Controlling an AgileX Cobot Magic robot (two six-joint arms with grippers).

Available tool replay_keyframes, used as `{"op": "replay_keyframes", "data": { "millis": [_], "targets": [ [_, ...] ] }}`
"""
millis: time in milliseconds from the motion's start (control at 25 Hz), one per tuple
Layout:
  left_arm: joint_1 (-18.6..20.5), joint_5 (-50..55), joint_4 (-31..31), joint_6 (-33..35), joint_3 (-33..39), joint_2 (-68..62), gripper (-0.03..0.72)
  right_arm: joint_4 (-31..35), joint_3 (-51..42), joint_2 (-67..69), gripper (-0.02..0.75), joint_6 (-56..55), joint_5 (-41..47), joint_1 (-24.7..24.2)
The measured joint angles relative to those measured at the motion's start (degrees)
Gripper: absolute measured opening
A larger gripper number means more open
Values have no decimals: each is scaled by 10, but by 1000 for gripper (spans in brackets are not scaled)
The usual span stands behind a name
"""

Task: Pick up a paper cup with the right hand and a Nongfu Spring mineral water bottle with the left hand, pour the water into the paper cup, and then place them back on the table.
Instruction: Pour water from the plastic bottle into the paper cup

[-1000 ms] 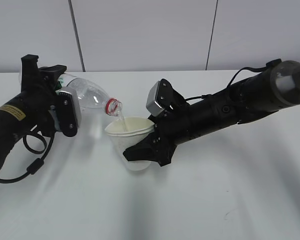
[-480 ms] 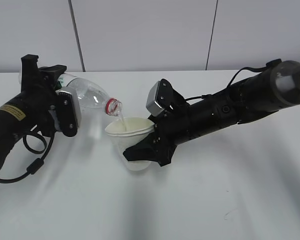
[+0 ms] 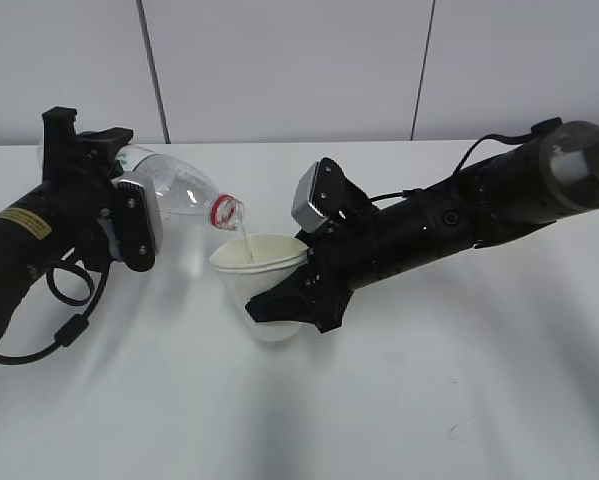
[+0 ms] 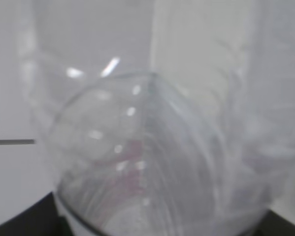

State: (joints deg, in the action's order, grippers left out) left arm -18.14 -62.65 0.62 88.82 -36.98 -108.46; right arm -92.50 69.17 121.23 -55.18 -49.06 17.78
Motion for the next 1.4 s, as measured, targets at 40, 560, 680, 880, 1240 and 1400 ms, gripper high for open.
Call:
{"op": "replay_keyframes", "data": {
  "millis": [40, 560, 680, 880, 1240, 1400],
  "targets": [
    [0, 0, 0, 0, 0, 0, 412, 0, 0, 0, 443, 0, 0, 0],
    [-20, 0, 17, 0, 0, 0, 412, 1, 0, 0, 443, 0, 4, 0],
    [-22, 0, 25, 0, 0, 0, 412, 1, 0, 0, 443, 0, 4, 0],
    [-22, 0, 41, -3, 0, 0, 412, 4, 0, 0, 443, 0, 6, 0],
    [-22, 0, 47, -44, 0, 0, 412, 19, 0, 0, 443, 0, 15, 0],
    [-22, 0, 48, -70, 0, 0, 412, 23, 0, 0, 443, 0, 16, 0]
  ]
}}
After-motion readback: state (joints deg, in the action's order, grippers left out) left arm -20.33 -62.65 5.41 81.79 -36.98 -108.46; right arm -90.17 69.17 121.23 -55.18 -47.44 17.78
